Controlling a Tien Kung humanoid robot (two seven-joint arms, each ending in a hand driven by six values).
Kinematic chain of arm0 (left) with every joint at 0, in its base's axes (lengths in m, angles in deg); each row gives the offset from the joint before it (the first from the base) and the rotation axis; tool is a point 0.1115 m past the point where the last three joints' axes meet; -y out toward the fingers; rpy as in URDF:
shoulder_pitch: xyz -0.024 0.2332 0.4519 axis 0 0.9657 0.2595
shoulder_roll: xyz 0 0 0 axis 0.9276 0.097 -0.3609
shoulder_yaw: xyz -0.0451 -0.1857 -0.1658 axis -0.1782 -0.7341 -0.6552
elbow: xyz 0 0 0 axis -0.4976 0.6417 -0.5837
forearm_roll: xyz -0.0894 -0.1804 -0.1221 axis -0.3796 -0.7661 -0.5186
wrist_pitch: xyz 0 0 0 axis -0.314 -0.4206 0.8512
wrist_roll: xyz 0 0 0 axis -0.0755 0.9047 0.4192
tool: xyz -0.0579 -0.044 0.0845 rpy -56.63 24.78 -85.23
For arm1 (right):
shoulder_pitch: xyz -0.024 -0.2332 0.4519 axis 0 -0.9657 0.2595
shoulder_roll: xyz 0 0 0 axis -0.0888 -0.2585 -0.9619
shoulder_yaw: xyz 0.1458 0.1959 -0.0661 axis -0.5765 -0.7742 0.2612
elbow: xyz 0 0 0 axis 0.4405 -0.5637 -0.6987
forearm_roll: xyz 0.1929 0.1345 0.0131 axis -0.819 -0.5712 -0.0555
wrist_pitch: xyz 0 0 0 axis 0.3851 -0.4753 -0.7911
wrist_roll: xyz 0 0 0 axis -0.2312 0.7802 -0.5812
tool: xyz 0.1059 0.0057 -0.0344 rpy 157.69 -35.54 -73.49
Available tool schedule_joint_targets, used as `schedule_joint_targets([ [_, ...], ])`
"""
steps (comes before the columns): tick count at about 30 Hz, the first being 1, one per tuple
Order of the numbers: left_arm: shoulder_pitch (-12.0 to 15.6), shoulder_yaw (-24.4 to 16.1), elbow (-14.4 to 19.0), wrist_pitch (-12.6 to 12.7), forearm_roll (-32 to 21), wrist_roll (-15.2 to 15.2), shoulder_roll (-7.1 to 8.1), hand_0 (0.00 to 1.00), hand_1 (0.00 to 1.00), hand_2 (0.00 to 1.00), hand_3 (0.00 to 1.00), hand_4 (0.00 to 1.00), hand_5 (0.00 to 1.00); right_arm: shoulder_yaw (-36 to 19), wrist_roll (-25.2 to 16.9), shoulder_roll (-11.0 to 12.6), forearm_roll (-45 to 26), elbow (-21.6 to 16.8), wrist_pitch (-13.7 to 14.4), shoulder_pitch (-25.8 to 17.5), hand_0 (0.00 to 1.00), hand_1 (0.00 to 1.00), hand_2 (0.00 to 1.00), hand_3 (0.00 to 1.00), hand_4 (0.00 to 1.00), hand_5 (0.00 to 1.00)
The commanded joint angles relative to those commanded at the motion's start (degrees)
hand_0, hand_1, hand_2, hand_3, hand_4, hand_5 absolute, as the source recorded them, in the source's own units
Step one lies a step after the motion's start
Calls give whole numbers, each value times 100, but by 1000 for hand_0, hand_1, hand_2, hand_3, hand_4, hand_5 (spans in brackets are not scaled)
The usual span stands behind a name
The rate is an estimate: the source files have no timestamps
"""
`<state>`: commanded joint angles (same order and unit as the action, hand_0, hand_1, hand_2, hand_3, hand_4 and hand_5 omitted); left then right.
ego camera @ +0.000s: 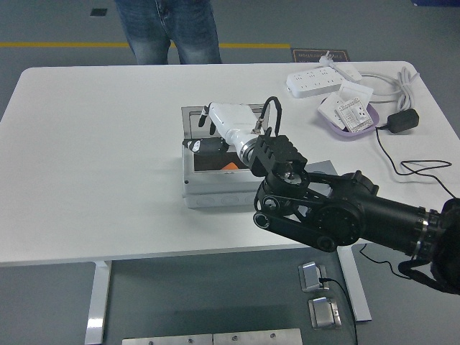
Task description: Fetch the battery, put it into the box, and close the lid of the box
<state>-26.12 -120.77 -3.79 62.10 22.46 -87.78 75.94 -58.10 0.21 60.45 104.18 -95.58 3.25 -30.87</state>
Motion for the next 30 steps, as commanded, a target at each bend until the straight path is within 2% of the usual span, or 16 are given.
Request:
schedule_joint_targets([
  [3, 7, 1, 0, -3, 8, -7, -12, 637, 704, 625, 595, 579, 419, -180, 55, 90, -175, -178, -115, 0, 651, 531, 518, 627, 887, 629],
  [4, 8, 3, 0, -4, 9, -8, -16, 637, 704, 624, 595, 577, 418, -235, 74, 113, -214, -222, -151, 6, 595, 474, 502, 607, 872, 637],
  [6, 9, 9, 0, -8, 10, -11, -23, 637, 704, 624, 595, 577, 418, -347, 92, 153, -294, -287, -216, 31, 595, 474, 502, 607, 872, 637],
  [9, 5, 15, 0, -16, 23, -17, -30, 637, 704, 624, 595, 577, 418, -476, 92, 185, -341, -289, -282, 93, 595, 474, 502, 607, 872, 637],
  [10, 4, 17, 0, -17, 26, -18, -31, 637, 704, 624, 595, 575, 417, -512, 92, 191, -357, -268, -291, 118, 517, 426, 476, 586, 850, 627],
  [12, -1, 15, 0, -23, 42, -23, -29, 637, 704, 624, 595, 575, 417, -567, 84, 191, -414, -164, -293, 192, 517, 426, 476, 586, 850, 627],
  [15, -12, 19, 0, -28, 56, -27, -22, 637, 704, 624, 595, 575, 417, -592, 19, 167, -554, 84, -265, 327, 517, 426, 476, 586, 850, 627],
  [23, -63, 69, 0, -42, 63, -36, -1, 638, 704, 623, 595, 567, 415, -445, -302, -20, -981, 1030, -79, 695, 520, 423, 468, 589, 844, 625],
  [30, -92, 117, 0, -44, 37, -30, 7, 638, 703, 622, 594, 566, 415, -291, -519, -160, -1289, 1691, 71, 808, 531, 431, 477, 590, 831, 623],
])
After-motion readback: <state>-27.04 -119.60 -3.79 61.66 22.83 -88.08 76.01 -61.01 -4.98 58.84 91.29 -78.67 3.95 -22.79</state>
